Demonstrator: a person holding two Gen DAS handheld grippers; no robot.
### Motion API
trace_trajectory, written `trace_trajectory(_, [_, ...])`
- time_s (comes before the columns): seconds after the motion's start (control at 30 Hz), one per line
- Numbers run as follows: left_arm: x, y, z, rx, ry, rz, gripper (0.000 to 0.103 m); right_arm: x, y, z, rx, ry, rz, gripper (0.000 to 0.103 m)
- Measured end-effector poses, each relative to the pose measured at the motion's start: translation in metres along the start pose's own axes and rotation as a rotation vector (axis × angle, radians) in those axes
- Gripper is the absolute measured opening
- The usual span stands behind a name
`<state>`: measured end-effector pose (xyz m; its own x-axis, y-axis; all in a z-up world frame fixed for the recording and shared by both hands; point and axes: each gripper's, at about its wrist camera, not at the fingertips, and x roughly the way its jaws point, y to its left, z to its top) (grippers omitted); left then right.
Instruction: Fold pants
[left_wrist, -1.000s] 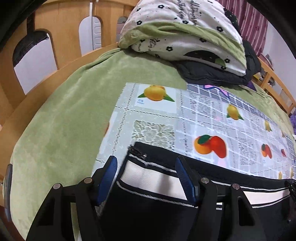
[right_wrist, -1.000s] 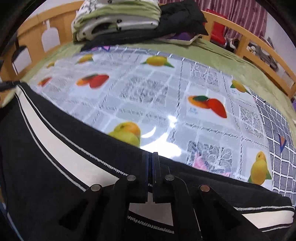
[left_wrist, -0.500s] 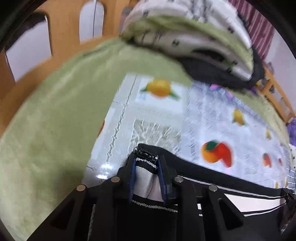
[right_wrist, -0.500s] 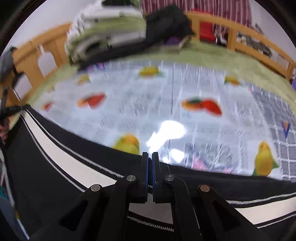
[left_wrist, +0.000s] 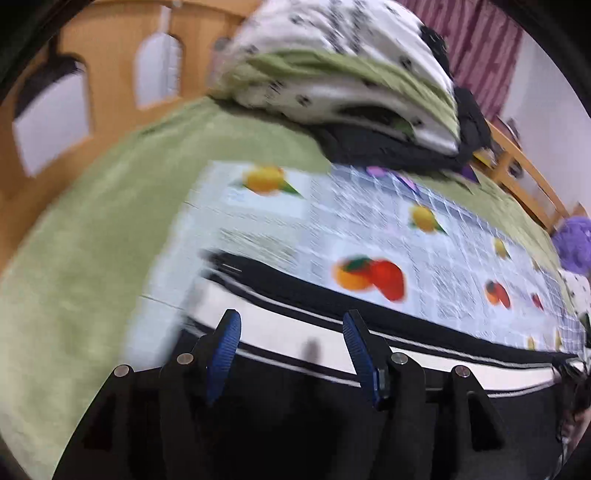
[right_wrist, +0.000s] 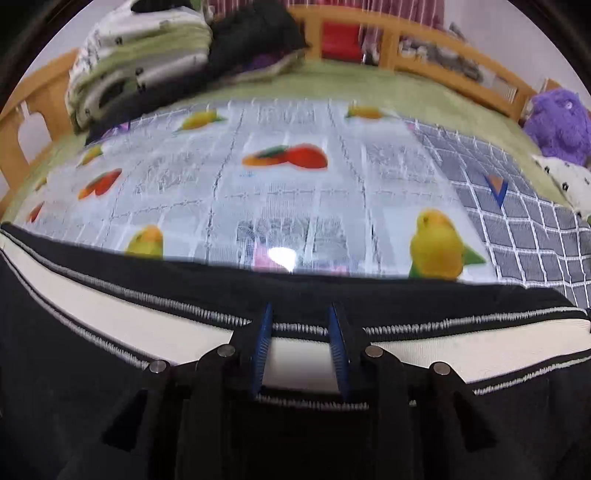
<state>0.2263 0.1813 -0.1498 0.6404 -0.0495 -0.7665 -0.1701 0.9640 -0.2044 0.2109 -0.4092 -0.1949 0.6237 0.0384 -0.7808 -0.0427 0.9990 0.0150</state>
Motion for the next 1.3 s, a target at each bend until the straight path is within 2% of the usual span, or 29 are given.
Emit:
trace_trajectory(0.07, [0.025,-0.01,0.001,0.015,0.042,0.02,0.055,0.004,-0.005,0.007,0.04,0.017,0.005,0.03])
trace_trajectory(0.13, [0.041,-0.01,0.003,0.005,0.059,0.093,0.055,0.007,-0.013,0.012,0.074,0.023,0.034,0.03])
trace_trajectory(0.23, [0.044,-0.002,0.01,-0.053,0.06,0.076,0.055,0.008,-0.017,0.01,0.044,0.025,0.07,0.029])
trace_trajectory(0.33, [0.022,-0.006,0.011,-0.03,0.048,0.092,0.055,-0.003,-0.023,0.01,0.067,0.031,0.045,0.029])
trace_trajectory(0.37, [0.007,-0.006,0.008,-0.013,0.04,0.093,0.055,-0.012,-0.025,0.011,0.097,0.016,0.017,0.032])
trace_trajectory(0.43, [-0.015,0.003,-0.003,-0.002,0.039,0.081,0.055,-0.03,-0.025,0.007,0.146,-0.016,0.009,0.045])
trace_trajectory(0.5, [-0.038,0.014,-0.016,-0.017,0.042,0.07,0.055,-0.052,-0.021,0.001,0.188,-0.044,0.014,0.048])
trace_trajectory(0.67, [-0.094,0.05,-0.072,-0.099,0.06,-0.023,0.055,-0.102,0.007,-0.007,0.22,-0.081,-0.023,0.048])
trace_trajectory(0.77, [-0.107,0.064,-0.101,-0.145,0.063,-0.085,0.055,-0.128,0.023,-0.01,0.231,-0.106,-0.001,0.044])
trace_trajectory(0.87, [-0.102,0.081,-0.12,-0.186,0.089,-0.103,0.055,-0.154,0.04,-0.008,0.232,-0.089,0.031,0.041])
trace_trajectory(0.93, [-0.096,0.095,-0.126,-0.237,0.093,-0.135,0.054,-0.178,0.053,-0.005,0.218,-0.088,0.022,0.041])
trace_trajectory(0.97, [-0.091,0.105,-0.127,-0.274,0.09,-0.176,0.054,-0.187,0.056,-0.005,0.213,-0.09,0.022,0.041])
trace_trajectory(1.1, [-0.081,0.121,-0.131,-0.353,0.063,-0.279,0.054,-0.237,0.071,-0.008,0.21,-0.15,0.03,0.043])
trace_trajectory(1.2, [-0.073,0.124,-0.129,-0.364,0.035,-0.271,0.053,-0.256,0.079,-0.022,0.229,-0.184,0.063,0.046])
trace_trajectory(1.3, [-0.066,0.128,-0.125,-0.391,0.012,-0.26,0.053,-0.253,0.084,-0.041,0.25,-0.19,0.087,0.046])
